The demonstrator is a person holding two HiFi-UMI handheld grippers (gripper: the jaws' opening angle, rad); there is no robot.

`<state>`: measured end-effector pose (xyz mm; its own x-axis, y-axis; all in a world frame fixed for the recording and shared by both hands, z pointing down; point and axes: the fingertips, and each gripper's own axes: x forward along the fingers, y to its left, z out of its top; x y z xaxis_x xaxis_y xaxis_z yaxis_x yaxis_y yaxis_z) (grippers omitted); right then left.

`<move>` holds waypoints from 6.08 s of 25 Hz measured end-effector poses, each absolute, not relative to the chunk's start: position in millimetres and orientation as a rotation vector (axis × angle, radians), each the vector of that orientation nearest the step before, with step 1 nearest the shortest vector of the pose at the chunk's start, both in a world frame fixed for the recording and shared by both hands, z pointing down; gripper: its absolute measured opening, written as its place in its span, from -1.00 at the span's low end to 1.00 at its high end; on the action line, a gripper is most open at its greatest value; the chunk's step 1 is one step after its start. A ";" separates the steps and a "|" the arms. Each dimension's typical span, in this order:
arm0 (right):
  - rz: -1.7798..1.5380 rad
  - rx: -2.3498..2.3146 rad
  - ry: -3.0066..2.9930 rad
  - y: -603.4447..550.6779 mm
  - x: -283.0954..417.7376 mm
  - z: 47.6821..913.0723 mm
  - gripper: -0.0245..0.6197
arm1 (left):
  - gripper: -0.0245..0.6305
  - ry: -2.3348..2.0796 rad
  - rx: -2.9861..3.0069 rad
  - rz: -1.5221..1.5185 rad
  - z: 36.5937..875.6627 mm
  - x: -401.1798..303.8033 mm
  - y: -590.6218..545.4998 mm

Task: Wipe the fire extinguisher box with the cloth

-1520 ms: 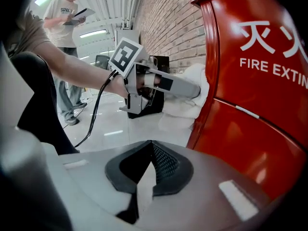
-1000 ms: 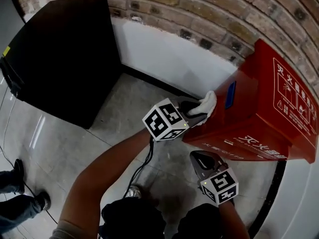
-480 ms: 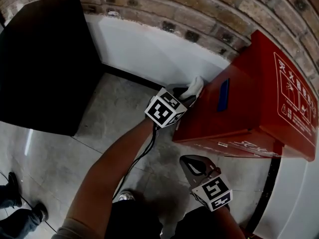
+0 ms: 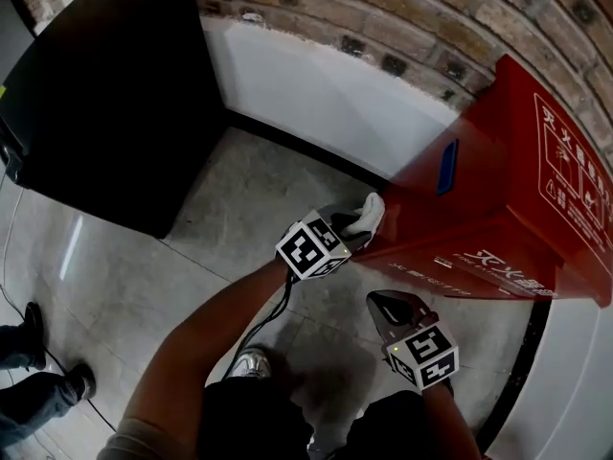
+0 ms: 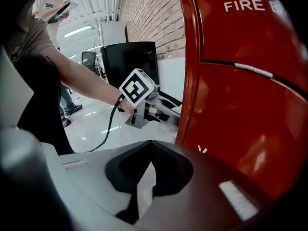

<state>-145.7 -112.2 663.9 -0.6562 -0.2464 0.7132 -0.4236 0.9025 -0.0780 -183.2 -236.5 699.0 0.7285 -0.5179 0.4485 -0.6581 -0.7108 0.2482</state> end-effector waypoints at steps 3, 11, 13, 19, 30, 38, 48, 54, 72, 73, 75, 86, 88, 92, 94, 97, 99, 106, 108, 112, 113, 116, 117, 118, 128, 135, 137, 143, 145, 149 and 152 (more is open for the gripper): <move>0.305 0.465 -2.317 -106.7 -142.9 664.8 -0.85 | -0.57 -0.899 2.516 0.517 701.1 -181.0 -209.9; 0.287 0.411 -2.322 -92.9 -141.1 667.8 -0.85 | -0.57 -0.891 2.468 0.606 726.2 -178.0 -186.1; 0.289 0.414 -2.312 -95.3 -139.5 670.0 -0.85 | -0.57 -0.881 2.451 0.636 739.9 -180.1 -192.5; 0.319 0.457 -2.289 -111.9 -135.7 677.3 -0.85 | -0.57 -0.881 2.412 0.651 780.9 -185.4 -230.5; 0.363 0.506 -2.272 -120.1 -136.3 683.7 -0.85 | -0.57 -0.959 2.445 0.604 786.8 -189.1 -329.2; 0.341 0.501 -2.291 -114.7 -129.3 673.9 -0.85 | -0.57 -0.991 2.532 0.549 728.4 -192.3 -322.2; 0.271 0.465 -2.462 -99.2 -133.9 615.7 -0.84 | -0.57 -0.948 2.622 0.622 610.5 -198.7 -211.9; 0.203 0.535 -2.563 -98.3 -136.6 572.7 -0.27 | -0.57 -0.941 2.625 0.690 556.5 -181.4 -144.8; 0.043 0.670 -2.664 -68.8 -10.5 525.0 -0.50 | -0.26 -0.853 2.722 0.824 489.0 -11.4 -72.6; 0.067 0.700 -2.640 -70.3 8.7 531.6 -0.50 | -0.26 -0.838 2.711 0.835 491.1 -1.2 -72.0; 0.115 0.772 -2.587 -75.3 49.8 544.6 -0.50 | -0.26 -0.794 2.693 0.842 493.1 21.8 -73.8; 0.008 1.117 -2.387 -142.3 211.8 525.7 -0.49 | -0.93 -0.658 2.770 0.915 530.8 152.3 -129.0; -0.123 1.096 -2.366 -153.7 220.9 503.2 -0.49 | -0.93 -0.659 2.750 0.940 543.9 165.6 -136.8; -0.358 1.041 -2.366 -179.6 214.5 458.4 -0.49 | -0.93 -0.670 2.684 0.986 560.0 180.9 -147.8; -0.426 1.032 -2.381 -190.7 207.7 441.9 -0.49 | -0.93 -0.667 2.673 1.016 561.1 185.2 -150.2; -0.493 1.005 -2.407 -205.8 197.0 426.4 -0.49 | -0.93 -0.683 2.682 1.043 555.2 189.7 -154.9; -0.549 0.982 -2.404 -217.6 188.6 419.1 -0.49 | -0.93 -0.708 2.680 1.031 548.4 190.2 -160.6; -0.572 0.980 -2.425 -285.3 180.2 413.6 -0.51 | -0.93 -0.708 2.670 1.025 548.4 189.8 -163.4; -0.580 0.988 -2.415 -306.0 179.6 414.8 -0.51 | -0.93 -0.675 2.680 1.045 553.8 191.4 -155.7; -0.569 1.042 -2.417 -344.2 179.0 415.5 -0.52 | -0.93 -0.634 2.665 1.056 563.6 188.3 -151.2; -0.554 1.051 -2.420 -352.5 178.4 418.4 -0.52 | -0.93 -0.638 2.656 1.049 565.3 186.5 -152.5; -0.489 1.042 -2.415 -369.4 176.3 439.0 -0.53 | -0.93 -0.645 2.630 1.032 569.6 180.1 -154.5; -0.461 1.033 -2.412 -371.5 176.3 449.5 -0.54 | -0.93 -0.642 2.621 1.030 571.7 178.4 -153.9; -0.430 1.022 -2.410 -372.4 176.2 461.1 -0.54 | -0.93 -0.639 2.612 1.029 574.0 176.9 -153.0; -0.331 0.813 -2.450 -299.7 179.9 526.8 -0.56 | -0.93 -0.635 2.586 1.059 583.7 174.3 -145.0; -0.295 0.624 -2.530 -229.0 180.4 528.5 -0.56 | -0.93 -0.726 2.556 1.082 585.1 173.3 -141.5; -0.312 0.579 -2.520 -214.5 180.9 528.6 -0.56 | -0.93 -0.722 2.550 1.103 586.9 172.9 -135.2; -0.303 0.493 -2.435 -205.9 180.9 564.1 -0.56 | -0.93 -0.702 2.535 1.134 596.8 176.5 -126.6; -0.287 0.518 -2.430 -218.4 180.3 574.6 -0.56 | -0.93 -0.701 2.532 1.131 600.5 178.1 -129.0; -0.251 0.601 -2.417 -256.5 178.3 592.3 -0.56 | -0.93 -0.694 2.524 1.122 611.0 181.5 -133.7; -0.213 0.672 -2.408 -288.2 179.1 604.2 -0.56 | -0.93 -0.678 2.524 1.110 618.8 186.8 -140.4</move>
<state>179.1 -288.2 604.2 -0.6771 -0.5145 0.5262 -0.4144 0.8574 0.3051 186.8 -140.4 618.8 0.5896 -0.2983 0.7506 -0.5313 -0.8432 0.0822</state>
